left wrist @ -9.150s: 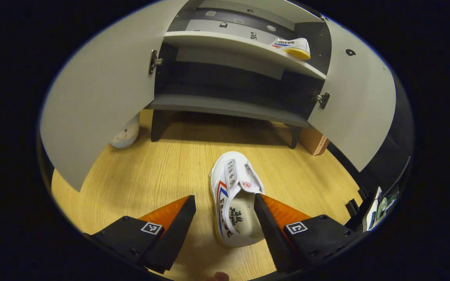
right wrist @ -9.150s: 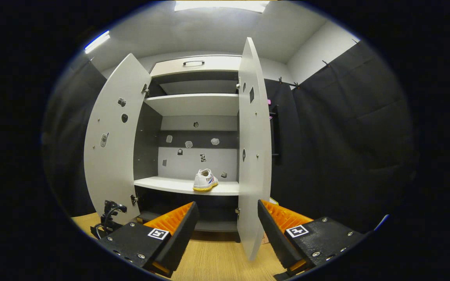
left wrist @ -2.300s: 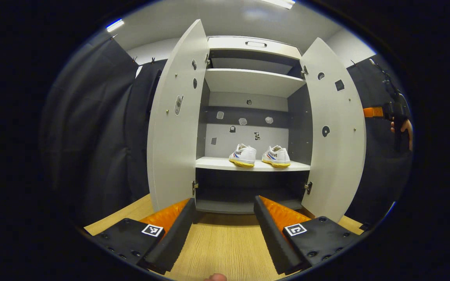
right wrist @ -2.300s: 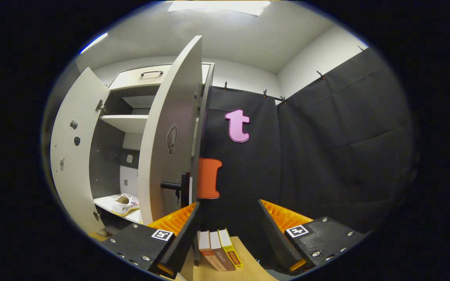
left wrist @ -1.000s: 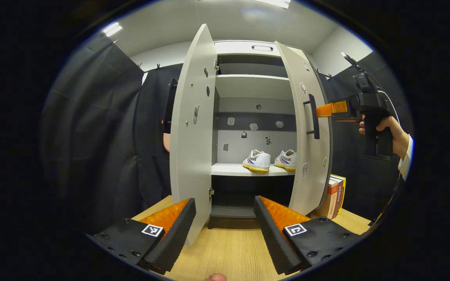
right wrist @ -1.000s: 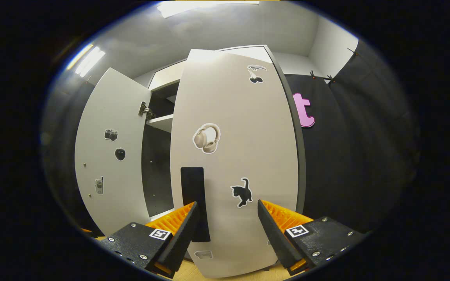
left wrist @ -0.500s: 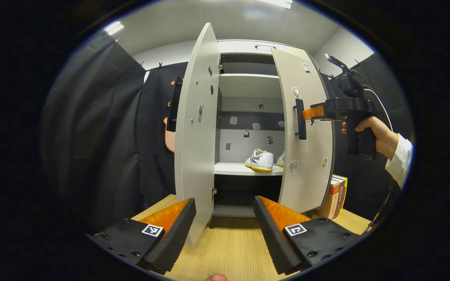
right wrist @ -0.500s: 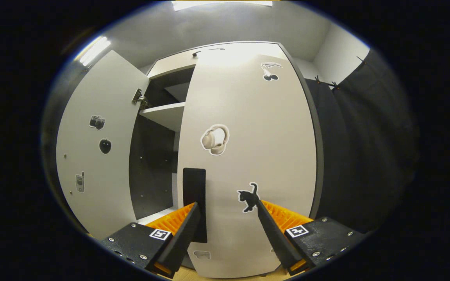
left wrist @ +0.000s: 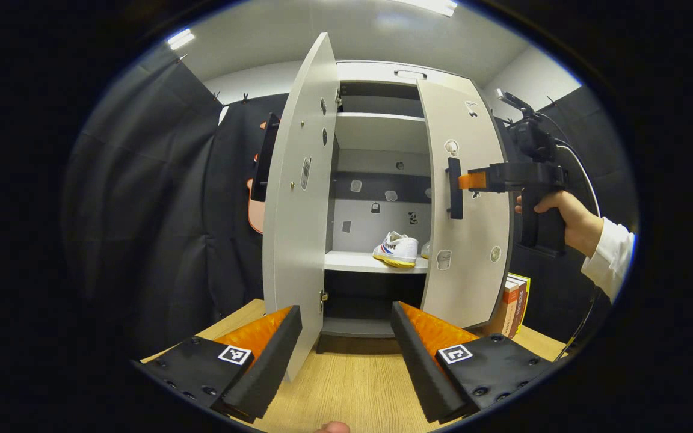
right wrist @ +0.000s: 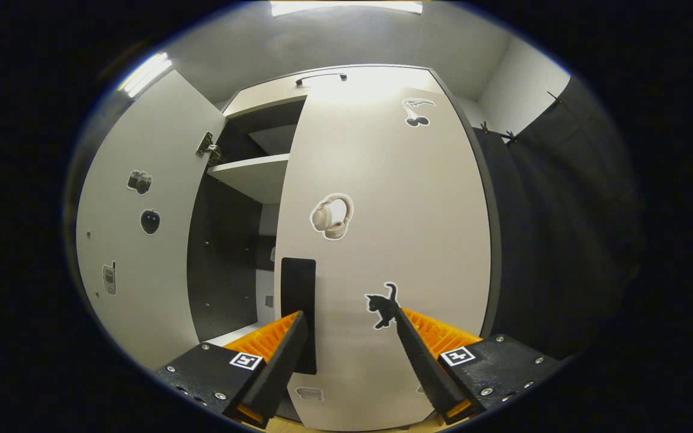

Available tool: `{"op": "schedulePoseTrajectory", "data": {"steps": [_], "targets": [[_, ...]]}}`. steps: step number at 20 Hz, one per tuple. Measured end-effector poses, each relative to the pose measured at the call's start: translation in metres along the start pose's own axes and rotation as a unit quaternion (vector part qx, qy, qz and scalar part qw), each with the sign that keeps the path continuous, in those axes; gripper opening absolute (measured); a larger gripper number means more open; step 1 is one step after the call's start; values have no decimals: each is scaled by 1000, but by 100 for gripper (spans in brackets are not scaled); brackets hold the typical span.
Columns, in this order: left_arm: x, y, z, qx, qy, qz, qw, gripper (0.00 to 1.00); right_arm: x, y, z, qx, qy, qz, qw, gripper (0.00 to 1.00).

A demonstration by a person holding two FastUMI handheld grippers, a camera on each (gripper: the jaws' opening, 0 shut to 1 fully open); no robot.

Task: Grab one shoe with the right hand and put it into the shoe cabinet, grab the other shoe with the left hand and put it into the shoe cabinet; then close the right door with the right hand and the left door with the left hand.

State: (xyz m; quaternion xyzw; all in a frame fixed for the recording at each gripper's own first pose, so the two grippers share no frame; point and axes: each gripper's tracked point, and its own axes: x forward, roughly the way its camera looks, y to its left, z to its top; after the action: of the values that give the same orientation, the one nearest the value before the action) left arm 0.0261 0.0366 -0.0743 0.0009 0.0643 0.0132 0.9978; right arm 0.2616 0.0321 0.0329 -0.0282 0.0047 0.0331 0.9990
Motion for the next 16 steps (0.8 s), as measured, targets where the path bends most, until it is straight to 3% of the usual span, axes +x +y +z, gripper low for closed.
{"op": "schedulePoseTrajectory", "data": {"steps": [8, 16], "targets": [[3, -2, 6, -21, -1, 0, 1000, 97, -80, -8, 16, -7, -12, 1, 1000, 92], [2, -8, 16, -21, -8, -11, 1000, 96, -183, -10, -45, -31, 22, -9, 999, 92]]}}
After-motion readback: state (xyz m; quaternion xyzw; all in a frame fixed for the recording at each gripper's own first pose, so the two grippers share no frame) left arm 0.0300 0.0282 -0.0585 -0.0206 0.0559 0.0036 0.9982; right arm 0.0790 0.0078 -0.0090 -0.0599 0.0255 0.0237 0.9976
